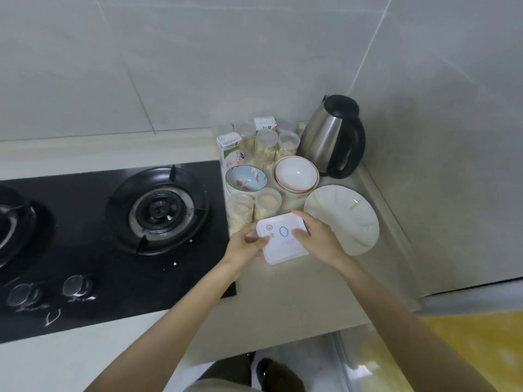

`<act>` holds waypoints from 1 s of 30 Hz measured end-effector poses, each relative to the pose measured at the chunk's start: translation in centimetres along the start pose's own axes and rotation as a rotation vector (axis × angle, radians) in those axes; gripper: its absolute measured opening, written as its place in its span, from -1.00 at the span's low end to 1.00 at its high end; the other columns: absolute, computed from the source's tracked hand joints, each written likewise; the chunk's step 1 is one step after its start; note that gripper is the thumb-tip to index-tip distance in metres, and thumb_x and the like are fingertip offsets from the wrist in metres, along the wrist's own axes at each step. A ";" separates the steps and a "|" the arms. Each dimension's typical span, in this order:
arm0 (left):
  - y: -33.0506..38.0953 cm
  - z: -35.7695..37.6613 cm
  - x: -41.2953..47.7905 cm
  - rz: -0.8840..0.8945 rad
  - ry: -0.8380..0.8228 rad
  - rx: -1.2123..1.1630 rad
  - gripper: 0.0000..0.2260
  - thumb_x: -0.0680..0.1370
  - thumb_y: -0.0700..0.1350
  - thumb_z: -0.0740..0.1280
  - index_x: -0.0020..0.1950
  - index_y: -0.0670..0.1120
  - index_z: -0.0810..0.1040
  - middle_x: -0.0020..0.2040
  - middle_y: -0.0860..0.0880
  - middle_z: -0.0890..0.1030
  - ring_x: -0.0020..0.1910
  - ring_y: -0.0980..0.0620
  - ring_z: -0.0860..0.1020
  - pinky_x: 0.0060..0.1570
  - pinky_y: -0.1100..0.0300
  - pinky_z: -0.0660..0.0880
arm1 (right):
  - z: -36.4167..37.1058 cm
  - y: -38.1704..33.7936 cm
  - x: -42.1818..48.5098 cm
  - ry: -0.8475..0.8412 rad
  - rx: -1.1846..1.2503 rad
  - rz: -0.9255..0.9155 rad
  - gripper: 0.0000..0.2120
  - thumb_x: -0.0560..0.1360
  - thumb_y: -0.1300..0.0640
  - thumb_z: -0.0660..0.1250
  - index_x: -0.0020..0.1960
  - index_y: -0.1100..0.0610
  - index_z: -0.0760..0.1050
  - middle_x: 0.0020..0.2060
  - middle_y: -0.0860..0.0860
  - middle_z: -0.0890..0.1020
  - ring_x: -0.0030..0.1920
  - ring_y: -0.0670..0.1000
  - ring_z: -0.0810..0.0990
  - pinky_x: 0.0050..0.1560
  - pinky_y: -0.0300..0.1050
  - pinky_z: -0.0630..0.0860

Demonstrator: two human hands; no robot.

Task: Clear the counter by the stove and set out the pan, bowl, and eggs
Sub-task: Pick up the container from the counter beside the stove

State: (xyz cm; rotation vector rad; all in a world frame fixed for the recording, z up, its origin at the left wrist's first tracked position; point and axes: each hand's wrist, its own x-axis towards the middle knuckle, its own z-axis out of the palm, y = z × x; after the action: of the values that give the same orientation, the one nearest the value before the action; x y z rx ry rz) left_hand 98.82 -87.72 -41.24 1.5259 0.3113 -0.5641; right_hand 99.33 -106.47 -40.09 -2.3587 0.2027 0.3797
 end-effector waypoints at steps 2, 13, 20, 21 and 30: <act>-0.1 0.2 -1.1 0.019 0.019 -0.018 -0.67 0.51 -0.24 0.38 0.26 -0.06 0.53 -0.01 -0.15 0.67 -0.06 -0.03 0.66 -0.15 0.10 0.63 | -0.3 0.0 -0.5 -0.015 0.014 -0.039 -0.54 0.52 0.11 0.24 0.39 -0.10 0.35 0.11 -0.08 0.58 0.15 -0.01 0.52 0.13 -0.13 0.42; -1.3 0.2 -11.7 0.202 0.293 -0.187 -0.63 0.50 -0.25 0.39 0.25 0.05 0.56 -0.12 -0.09 0.67 -0.07 0.04 0.66 -0.12 0.11 0.63 | -2.0 -3.6 -5.5 -0.210 0.121 -0.352 -0.51 0.48 0.23 0.31 0.37 -0.07 0.41 0.04 -0.11 0.61 0.08 -0.10 0.57 0.12 -0.19 0.49; -3.7 -2.5 -23.2 0.286 0.585 -0.259 -0.57 0.45 -0.25 0.45 0.26 0.09 0.55 -0.04 -0.08 0.68 -0.08 0.05 0.66 -0.15 0.22 0.60 | 1.6 -9.3 -11.2 -0.411 0.103 -0.603 -0.47 0.46 0.26 0.33 0.38 -0.07 0.39 -0.05 -0.19 0.57 -0.04 -0.10 0.58 -0.04 -0.33 0.44; -4.3 -3.0 -25.0 0.283 0.634 -0.263 -0.54 0.43 -0.24 0.47 0.27 0.09 0.55 0.00 -0.10 0.66 -0.06 0.02 0.66 -0.14 0.21 0.60 | 2.5 -10.3 -12.3 -0.448 0.091 -0.637 -0.46 0.46 0.25 0.34 0.39 -0.07 0.38 -0.05 -0.20 0.57 -0.07 -0.10 0.58 0.00 -0.27 0.47; -12.4 -8.4 -42.7 0.304 1.029 -0.389 -0.55 0.43 -0.27 0.46 0.25 0.09 0.56 0.06 -0.13 0.64 0.01 -0.06 0.64 -0.18 0.23 0.60 | 13.4 -19.4 -25.2 -0.791 -0.025 -0.931 -0.45 0.48 0.22 0.31 0.43 -0.07 0.33 -0.14 -0.16 0.53 -0.20 -0.16 0.56 -0.02 -0.31 0.51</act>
State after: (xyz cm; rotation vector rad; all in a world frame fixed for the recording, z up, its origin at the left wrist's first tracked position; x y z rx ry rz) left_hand 57.92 -72.39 -29.54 1.3305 0.8920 0.5472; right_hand 77.60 -82.32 -28.65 -1.8757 -1.2062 0.7741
